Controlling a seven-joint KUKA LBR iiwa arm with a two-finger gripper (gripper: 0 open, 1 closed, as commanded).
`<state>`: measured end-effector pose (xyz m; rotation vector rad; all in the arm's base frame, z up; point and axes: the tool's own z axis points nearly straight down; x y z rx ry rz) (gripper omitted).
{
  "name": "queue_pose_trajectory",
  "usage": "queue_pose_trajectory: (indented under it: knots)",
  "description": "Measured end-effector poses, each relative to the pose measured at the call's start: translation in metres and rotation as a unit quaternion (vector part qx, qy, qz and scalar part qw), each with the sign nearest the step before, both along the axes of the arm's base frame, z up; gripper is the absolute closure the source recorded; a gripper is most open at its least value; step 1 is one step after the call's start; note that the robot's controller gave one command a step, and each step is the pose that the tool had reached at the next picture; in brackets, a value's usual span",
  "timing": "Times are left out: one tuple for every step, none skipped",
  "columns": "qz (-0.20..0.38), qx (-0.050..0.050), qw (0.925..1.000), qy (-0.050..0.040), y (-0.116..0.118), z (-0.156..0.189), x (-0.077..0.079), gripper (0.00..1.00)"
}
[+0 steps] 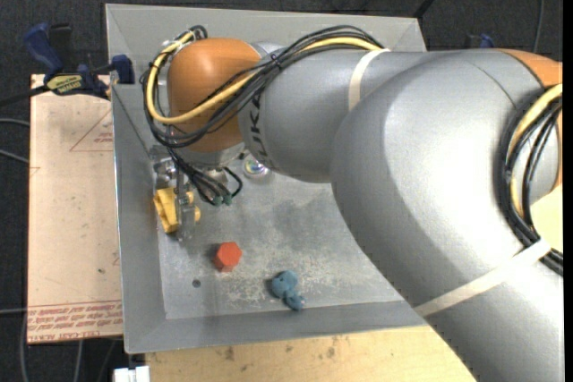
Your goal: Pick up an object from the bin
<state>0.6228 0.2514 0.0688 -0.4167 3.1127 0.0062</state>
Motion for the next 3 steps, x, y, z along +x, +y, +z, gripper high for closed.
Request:
queue_pose_trajectory:
  knots:
    - [0.000, 0.001, 1.0000, -0.0051, 0.001, 0.082, 0.003, 1.00]
    - [-0.001, 0.000, 1.0000, -0.0024, 0.002, 0.097, 0.004, 1.00]
    - [-0.001, 0.000, 1.0000, -0.0025, 0.002, 0.120, 0.005, 1.00]
